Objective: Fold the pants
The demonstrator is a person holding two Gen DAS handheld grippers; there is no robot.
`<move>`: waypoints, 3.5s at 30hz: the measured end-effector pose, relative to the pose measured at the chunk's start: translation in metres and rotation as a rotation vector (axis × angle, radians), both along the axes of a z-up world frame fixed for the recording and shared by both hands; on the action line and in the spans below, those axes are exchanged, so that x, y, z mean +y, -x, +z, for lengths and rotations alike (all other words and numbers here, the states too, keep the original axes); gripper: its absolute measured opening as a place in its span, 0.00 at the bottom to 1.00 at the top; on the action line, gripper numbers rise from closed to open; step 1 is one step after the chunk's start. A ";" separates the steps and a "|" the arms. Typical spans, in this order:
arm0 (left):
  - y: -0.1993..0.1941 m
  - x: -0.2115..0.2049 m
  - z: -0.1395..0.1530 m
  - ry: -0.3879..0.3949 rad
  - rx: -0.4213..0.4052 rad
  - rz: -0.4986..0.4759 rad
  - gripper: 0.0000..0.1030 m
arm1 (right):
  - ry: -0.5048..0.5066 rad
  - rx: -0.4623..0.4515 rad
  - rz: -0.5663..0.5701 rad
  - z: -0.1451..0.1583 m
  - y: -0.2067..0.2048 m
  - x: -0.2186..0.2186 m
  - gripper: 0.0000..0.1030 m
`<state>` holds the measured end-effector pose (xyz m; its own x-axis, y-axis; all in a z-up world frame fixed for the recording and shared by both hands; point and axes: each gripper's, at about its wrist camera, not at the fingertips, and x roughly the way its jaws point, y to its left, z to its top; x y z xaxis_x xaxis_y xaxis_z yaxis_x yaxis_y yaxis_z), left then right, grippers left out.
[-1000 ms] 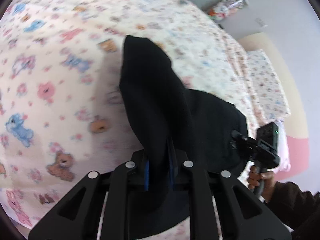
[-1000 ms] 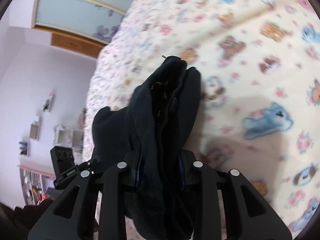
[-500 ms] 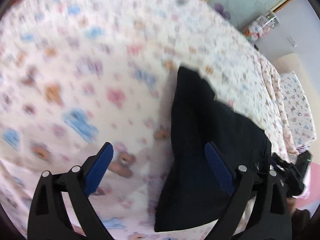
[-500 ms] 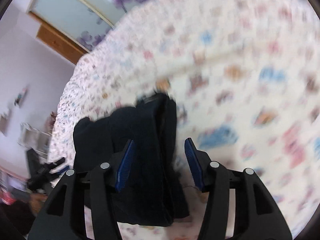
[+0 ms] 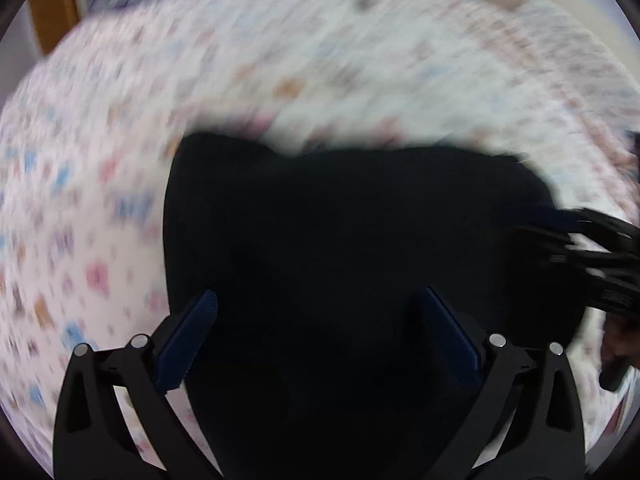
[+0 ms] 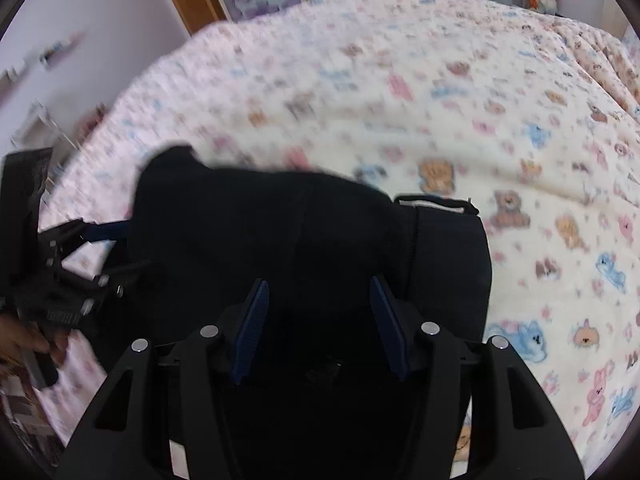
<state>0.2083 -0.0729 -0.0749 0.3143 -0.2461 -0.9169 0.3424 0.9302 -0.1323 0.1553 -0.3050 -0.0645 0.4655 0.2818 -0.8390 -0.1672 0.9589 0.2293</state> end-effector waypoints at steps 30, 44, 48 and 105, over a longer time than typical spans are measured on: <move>0.042 -0.004 0.011 -0.104 -0.147 0.085 0.98 | 0.179 -0.149 0.003 0.017 0.052 0.035 0.95; 0.148 0.034 0.048 -0.152 -0.220 0.193 0.98 | 0.188 -0.199 -0.171 0.049 0.130 0.055 0.99; 0.169 0.043 0.049 -0.179 -0.226 0.226 0.98 | 0.194 -0.169 -0.200 0.045 0.152 0.056 0.99; 0.203 0.032 0.060 -0.161 -0.233 0.144 0.98 | 0.213 -0.107 -0.179 0.032 0.187 0.070 0.99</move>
